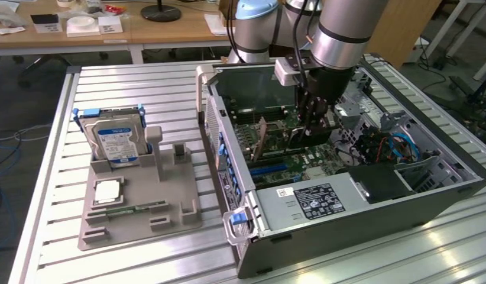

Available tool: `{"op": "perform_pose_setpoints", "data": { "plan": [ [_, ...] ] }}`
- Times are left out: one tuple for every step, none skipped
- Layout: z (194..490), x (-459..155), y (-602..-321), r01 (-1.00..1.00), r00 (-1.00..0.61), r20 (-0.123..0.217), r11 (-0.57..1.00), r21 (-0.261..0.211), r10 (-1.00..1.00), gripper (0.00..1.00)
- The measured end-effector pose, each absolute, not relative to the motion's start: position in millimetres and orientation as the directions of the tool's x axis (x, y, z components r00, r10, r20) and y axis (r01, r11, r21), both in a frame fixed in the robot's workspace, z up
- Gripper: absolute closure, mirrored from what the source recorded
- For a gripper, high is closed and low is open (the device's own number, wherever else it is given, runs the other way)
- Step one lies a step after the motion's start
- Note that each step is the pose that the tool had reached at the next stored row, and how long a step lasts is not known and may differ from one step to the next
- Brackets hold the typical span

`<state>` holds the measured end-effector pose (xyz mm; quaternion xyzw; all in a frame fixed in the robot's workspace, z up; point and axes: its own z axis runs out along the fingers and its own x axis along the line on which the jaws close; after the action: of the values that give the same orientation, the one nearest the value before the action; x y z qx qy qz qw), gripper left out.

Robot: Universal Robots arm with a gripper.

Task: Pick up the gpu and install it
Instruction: 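Insert the gpu into the slot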

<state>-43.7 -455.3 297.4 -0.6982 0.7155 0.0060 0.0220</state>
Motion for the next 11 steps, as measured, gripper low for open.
{"op": "perform_pose_setpoints", "data": {
  "plan": [
    [297.4, -43.7, -455.3, -0.999, -0.024, -0.040, 0.025, -0.022, -0.999, 0.73],
    [297.4, -43.7, -455.3, -0.999, -0.024, -0.040, 0.025, -0.022, -0.999, 0.73],
    [297.3, -43.9, -455.2, -0.999, -0.024, -0.040, 0.025, -0.022, -0.999, 0.73],
    [297.3, -44.4, -457.0, -0.999, -0.024, -0.040, 0.025, -0.022, -0.999, 0.73],
    [295.3, -45.2, -457.8, -0.999, -0.024, -0.040, 0.025, -0.022, -0.999, 0.73],
    [293.0, -46.1, -457.8, -0.999, -0.024, -0.040, 0.025, -0.022, -0.999, 0.73],
    [292.9, -46.1, -457.8, -0.999, -0.024, -0.040, 0.025, -0.022, -0.999, 0.73],
    [292.9, -46.1, -457.8, -0.999, -0.024, -0.040, 0.025, -0.022, -0.999, 0.73],
    [292.9, -46.2, -457.8, -0.999, -0.024, -0.040, 0.025, -0.022, -0.999, 0.73],
    [292.9, -46.7, -457.8, -0.999, -0.024, -0.040, 0.025, -0.022, -0.999, 0.73],
    [292.7, -47.7, -457.8, -0.999, -0.024, -0.040, 0.025, -0.022, -0.999, 0.73]
  ]
}}
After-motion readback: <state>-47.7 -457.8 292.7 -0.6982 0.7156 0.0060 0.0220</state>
